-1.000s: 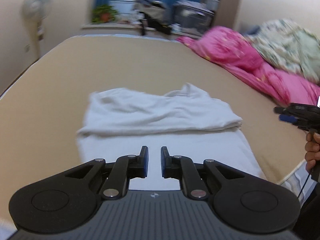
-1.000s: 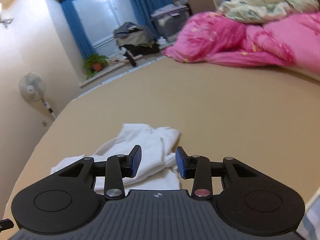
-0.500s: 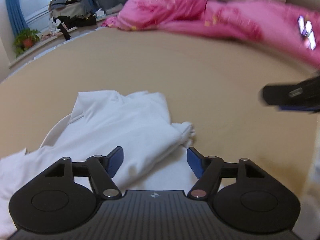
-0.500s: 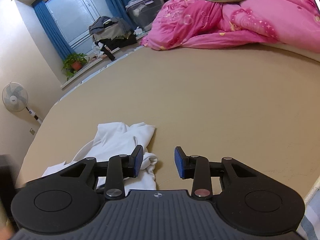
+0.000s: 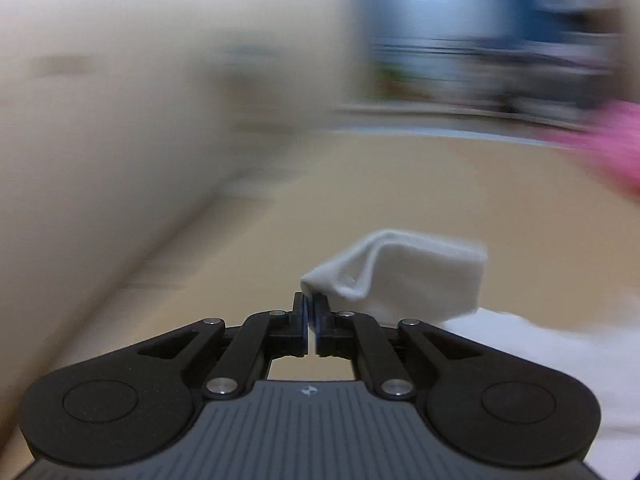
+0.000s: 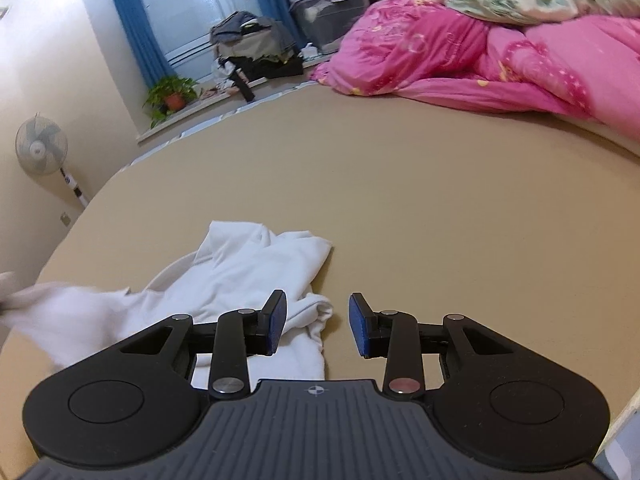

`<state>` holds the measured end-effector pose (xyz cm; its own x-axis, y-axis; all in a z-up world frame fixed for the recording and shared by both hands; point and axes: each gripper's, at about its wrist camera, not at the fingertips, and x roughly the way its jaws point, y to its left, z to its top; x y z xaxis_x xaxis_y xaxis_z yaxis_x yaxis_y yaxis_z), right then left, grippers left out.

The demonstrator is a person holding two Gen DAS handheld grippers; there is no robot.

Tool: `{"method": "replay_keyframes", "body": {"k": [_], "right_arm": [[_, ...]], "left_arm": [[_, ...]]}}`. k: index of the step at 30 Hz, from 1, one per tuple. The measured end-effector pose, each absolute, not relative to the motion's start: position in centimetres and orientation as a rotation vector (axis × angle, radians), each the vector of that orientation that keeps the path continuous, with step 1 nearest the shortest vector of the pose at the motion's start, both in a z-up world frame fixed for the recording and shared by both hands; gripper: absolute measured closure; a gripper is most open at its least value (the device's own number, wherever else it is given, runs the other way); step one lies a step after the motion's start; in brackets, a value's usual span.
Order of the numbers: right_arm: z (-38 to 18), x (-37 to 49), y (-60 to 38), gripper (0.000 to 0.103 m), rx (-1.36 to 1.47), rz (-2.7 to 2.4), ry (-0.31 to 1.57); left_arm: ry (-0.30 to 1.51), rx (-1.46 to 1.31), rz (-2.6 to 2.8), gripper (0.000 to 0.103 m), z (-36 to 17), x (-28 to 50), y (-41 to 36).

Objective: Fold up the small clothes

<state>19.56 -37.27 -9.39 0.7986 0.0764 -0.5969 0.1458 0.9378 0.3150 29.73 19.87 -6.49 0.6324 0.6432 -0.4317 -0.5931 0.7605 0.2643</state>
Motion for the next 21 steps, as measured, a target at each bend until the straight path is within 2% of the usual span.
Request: {"method": "replay_keyframes", "body": {"k": [1, 3, 5, 7, 10, 13, 16, 18, 21], "right_arm": [[-9.4, 19.5, -37.0, 0.066, 0.346, -0.034, 0.652], [-9.6, 19.4, -36.0, 0.066, 0.311, -0.023, 0.659], [-9.8, 19.3, -34.8, 0.066, 0.271, -0.001, 0.656], [-9.9, 19.1, -32.9, 0.066, 0.201, 0.025, 0.643], [-10.1, 19.2, -29.5, 0.066, 0.104, 0.084, 0.632], [-9.6, 19.6, -24.7, 0.073, 0.035, 0.191, 0.62], [-9.2, 20.9, -18.6, 0.073, -0.021, 0.315, 0.592], [-9.3, 22.3, -14.5, 0.073, -0.053, 0.384, 0.583], [-10.9, 25.3, -7.8, 0.065, -0.138, 0.447, 0.615]], "left_arm": [[0.532, 0.138, 0.953, 0.094, -6.5, 28.9, 23.7], [0.484, -0.056, 1.131, 0.093, -6.0, 25.7, 28.3], [0.457, -0.294, 0.971, 0.072, -6.9, 24.1, 28.9], [0.599, -0.388, 0.827, 0.071, -8.7, 26.4, 28.0], [0.645, -0.411, 0.673, 0.071, -10.1, 30.5, 24.9], [0.745, -0.379, 0.606, 0.068, -12.7, 34.2, 23.0], [1.03, -0.423, 0.638, 0.069, -17.7, 36.1, 23.7], [1.015, -0.494, 0.647, 0.068, -17.9, 35.9, 24.0], [1.012, -0.493, 0.629, 0.063, -17.3, 36.3, 23.4]]}}
